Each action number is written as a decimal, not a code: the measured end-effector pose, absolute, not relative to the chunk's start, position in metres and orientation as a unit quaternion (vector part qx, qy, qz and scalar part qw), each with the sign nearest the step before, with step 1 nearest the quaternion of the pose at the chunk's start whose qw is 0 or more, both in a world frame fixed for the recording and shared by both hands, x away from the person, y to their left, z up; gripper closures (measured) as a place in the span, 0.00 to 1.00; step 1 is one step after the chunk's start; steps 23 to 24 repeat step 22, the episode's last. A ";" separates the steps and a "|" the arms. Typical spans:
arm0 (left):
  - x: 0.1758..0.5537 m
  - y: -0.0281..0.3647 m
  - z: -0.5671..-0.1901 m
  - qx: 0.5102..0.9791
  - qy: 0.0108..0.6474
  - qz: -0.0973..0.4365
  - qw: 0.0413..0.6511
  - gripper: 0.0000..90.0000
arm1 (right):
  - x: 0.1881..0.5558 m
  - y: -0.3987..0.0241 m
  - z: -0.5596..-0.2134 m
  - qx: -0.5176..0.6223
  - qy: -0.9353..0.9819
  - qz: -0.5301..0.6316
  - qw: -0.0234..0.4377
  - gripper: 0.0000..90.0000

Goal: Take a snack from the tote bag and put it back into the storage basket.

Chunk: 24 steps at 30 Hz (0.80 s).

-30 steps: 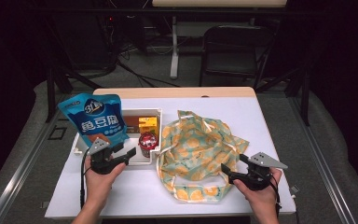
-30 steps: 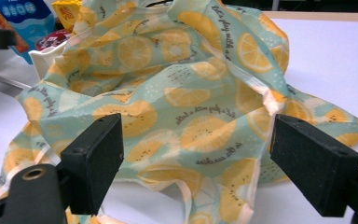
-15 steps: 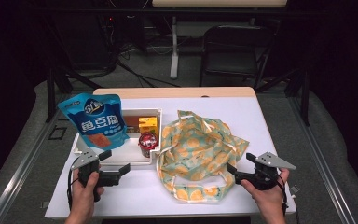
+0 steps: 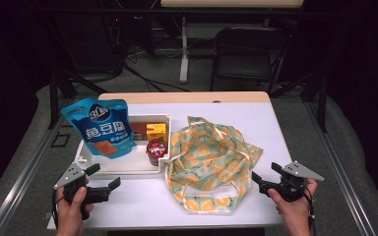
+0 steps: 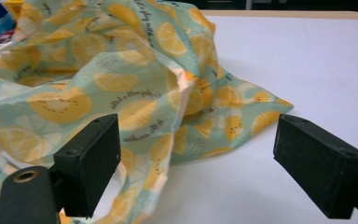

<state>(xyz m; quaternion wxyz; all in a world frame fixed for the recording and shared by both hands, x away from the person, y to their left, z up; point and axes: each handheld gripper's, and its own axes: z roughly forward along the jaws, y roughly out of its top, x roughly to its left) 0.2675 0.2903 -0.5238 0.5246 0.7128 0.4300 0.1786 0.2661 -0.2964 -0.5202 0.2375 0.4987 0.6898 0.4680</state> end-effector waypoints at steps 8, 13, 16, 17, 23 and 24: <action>0.266 0.306 -0.529 0.711 0.445 0.187 0.512 0.00 | 0.265 -0.313 -0.526 0.516 0.687 0.449 0.246 0.16; 0.266 0.305 -0.529 0.711 0.446 0.190 0.509 0.00 | 0.266 -0.317 -0.528 0.523 0.680 0.453 0.241 0.15; 0.266 0.304 -0.531 0.714 0.446 0.190 0.505 0.00 | 0.267 -0.318 -0.529 0.525 0.682 0.449 0.241 0.14; 0.266 0.304 -0.531 0.713 0.448 0.188 0.506 0.00 | 0.267 -0.319 -0.528 0.523 0.682 0.451 0.240 0.14; 0.266 0.302 -0.531 0.717 0.446 0.189 0.501 0.00 | 0.267 -0.322 -0.529 0.528 0.677 0.452 0.243 0.14; 0.266 0.302 -0.531 0.717 0.446 0.189 0.501 0.00 | 0.267 -0.322 -0.529 0.528 0.677 0.452 0.243 0.14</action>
